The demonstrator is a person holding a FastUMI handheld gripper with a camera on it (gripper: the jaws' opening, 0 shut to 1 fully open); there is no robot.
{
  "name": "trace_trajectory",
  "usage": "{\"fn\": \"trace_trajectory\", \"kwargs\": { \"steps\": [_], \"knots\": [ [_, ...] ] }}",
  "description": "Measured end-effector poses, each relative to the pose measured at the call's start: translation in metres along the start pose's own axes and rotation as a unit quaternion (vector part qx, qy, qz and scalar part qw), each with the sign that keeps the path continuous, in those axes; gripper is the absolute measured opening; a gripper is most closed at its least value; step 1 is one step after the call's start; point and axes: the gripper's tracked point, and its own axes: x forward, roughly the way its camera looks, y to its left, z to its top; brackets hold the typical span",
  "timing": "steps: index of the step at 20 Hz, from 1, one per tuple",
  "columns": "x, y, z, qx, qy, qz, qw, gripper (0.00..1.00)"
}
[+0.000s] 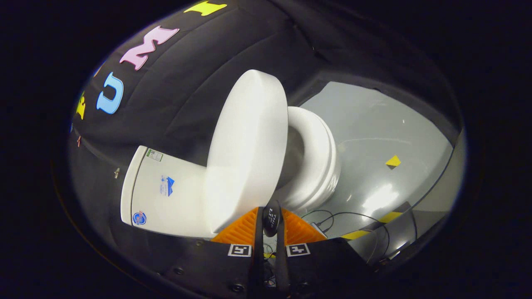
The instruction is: Open the toilet lid.
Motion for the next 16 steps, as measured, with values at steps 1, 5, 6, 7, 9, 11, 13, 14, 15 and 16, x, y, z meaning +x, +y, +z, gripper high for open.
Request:
{"fn": "trace_trajectory", "kwargs": {
  "steps": [1,5,6,7,9,11,13,14,15,16],
  "knots": [
    [-0.008,0.013,0.002,-0.011,-0.007,-0.002,1.000,0.16],
    [-0.031,0.060,0.006,-0.040,-0.035,-0.012,0.999,0.10],
    [-0.034,0.068,0.004,-0.053,-0.043,-0.023,0.997,0.11],
    [-0.036,0.074,0.004,-0.070,-0.051,-0.037,0.996,0.10],
    [-0.041,0.085,0.004,-0.076,-0.069,-0.059,0.993,0.10],
    [-0.047,0.101,0.002,-0.077,-0.082,-0.066,0.991,0.11],
    [-0.051,0.117,-0.003,-0.088,-0.086,-0.072,0.990,0.10],
    [-0.054,0.125,-0.003,-0.093,-0.089,-0.075,0.989,0.11],
    [-0.056,0.133,-0.005,-0.100,-0.094,-0.079,0.987,0.10],
    [-0.057,0.142,-0.006,-0.107,-0.101,-0.085,0.985,0.11]
  ]
}}
